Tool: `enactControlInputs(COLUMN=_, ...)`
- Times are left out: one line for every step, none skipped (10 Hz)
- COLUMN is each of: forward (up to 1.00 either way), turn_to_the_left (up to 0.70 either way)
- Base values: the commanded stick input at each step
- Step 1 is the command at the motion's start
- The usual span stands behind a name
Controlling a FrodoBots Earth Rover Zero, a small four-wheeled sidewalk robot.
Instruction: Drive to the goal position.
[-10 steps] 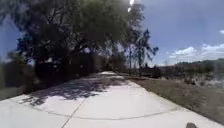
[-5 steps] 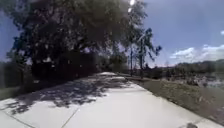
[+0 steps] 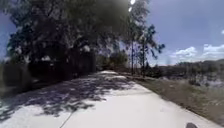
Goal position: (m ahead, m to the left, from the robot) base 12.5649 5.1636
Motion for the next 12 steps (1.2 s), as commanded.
enactControlInputs(forward=0.7, turn_to_the_left=0.0)
enactControlInputs(forward=0.7, turn_to_the_left=0.0)
enactControlInputs(forward=0.7, turn_to_the_left=0.0)
enactControlInputs(forward=0.7, turn_to_the_left=0.0)
enactControlInputs(forward=0.7, turn_to_the_left=0.0)
enactControlInputs(forward=0.7, turn_to_the_left=0.0)
enactControlInputs(forward=0.7, turn_to_the_left=0.0)
enactControlInputs(forward=0.7, turn_to_the_left=0.0)
enactControlInputs(forward=0.7, turn_to_the_left=0.0)
enactControlInputs(forward=0.7, turn_to_the_left=0.0)
enactControlInputs(forward=0.7, turn_to_the_left=0.0)
enactControlInputs(forward=0.7, turn_to_the_left=0.0)
